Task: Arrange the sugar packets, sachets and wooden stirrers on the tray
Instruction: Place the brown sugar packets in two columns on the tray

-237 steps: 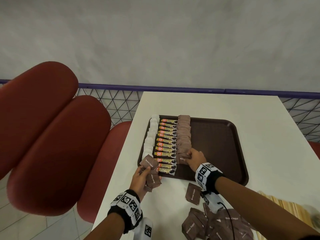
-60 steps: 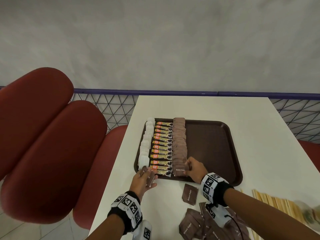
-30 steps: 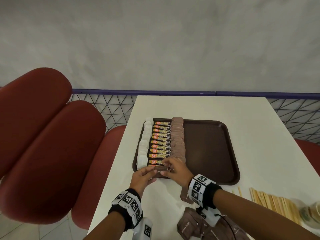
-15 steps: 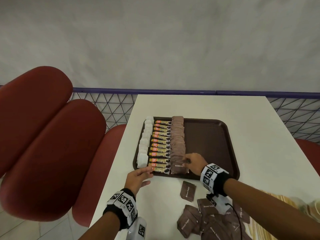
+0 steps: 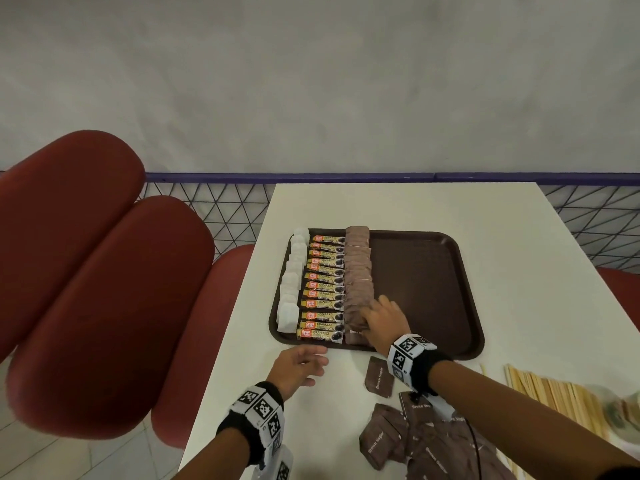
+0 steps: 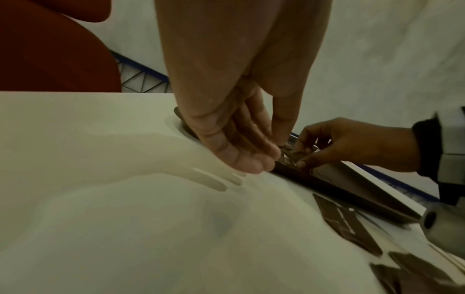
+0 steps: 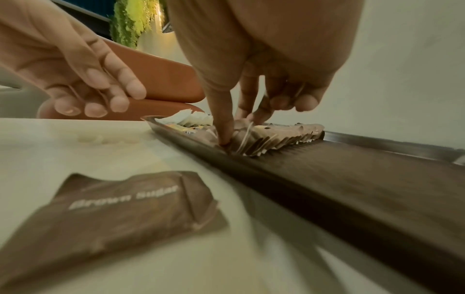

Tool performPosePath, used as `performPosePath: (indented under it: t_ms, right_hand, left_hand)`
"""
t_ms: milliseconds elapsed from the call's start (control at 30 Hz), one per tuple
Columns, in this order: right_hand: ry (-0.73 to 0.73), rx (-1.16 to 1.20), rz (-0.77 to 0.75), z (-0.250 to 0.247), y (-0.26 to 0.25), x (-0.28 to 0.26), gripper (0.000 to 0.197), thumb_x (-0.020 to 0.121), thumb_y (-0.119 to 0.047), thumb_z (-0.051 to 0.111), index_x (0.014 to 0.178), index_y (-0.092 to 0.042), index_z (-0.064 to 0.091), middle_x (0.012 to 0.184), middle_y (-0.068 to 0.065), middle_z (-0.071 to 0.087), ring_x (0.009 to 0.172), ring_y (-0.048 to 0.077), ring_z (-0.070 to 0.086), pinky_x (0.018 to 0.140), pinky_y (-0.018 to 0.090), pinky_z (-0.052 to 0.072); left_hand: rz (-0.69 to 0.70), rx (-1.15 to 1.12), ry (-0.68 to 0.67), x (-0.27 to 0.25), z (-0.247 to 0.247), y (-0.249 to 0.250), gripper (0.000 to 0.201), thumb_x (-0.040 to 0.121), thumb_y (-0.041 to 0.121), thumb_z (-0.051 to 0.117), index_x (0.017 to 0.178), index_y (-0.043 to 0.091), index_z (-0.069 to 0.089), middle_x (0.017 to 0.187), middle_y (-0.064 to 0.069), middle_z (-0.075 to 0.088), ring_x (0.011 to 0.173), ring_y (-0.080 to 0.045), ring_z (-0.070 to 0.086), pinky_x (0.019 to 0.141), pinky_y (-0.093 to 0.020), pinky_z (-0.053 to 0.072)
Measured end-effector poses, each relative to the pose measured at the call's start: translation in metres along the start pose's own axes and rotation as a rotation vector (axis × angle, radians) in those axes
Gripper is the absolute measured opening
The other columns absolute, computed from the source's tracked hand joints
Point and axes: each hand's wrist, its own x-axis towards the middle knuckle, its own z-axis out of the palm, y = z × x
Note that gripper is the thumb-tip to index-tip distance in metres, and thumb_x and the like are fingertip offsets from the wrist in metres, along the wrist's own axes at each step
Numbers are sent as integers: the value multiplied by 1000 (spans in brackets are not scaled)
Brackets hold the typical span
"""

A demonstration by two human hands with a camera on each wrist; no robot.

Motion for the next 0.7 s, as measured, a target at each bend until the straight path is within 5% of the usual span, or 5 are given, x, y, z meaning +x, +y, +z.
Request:
performPosePath:
  t_ms: [167,300,433,500,700]
  right_hand:
    - [170,141,72,-3,3,-16,39,83,-35,64,114,-16,52,112,0,51,107,22,47,88,31,40]
    - [137,368,83,-3,24,-41,34,85,-29,60,115,-17,51,113,2,51,108,21,42,94,32,39]
    - [-59,469,6,-6,49,-80,39,82,-30,66,115,-15,52,103,-4,43,100,11,34,97,29,35]
    - [-169,436,-42,-10,61,-103,53,78,-38,70,121,-15,50,112,1,45,104,13,34,95,27,32]
    - [-473,59,-119,-7,81,-167,114,56,-58,78,146,-27,15,148,8,21,134,28,24,112,46,25]
  left_hand:
    - [44,227,-66,2,4,-2,26,89,4,55,97,27,61,93,1,67,80,-10,61,69,-22,48]
    - [123,416,-183,2,15,-2,28,85,7,65,102,29,58,100,0,62,81,-9,57,65,-9,45]
    - [208,693,-279,0,34,-2,58,78,25,75,128,30,46,132,0,46,114,-14,47,94,-21,43]
    - [232,853,-364,0,46,-4,82,74,33,77,142,26,32,147,0,29,133,-18,30,109,-30,30]
    - [299,1155,-479,-7,72,-6,118,67,42,80,151,19,0,158,0,-3,143,-22,7,116,-31,14]
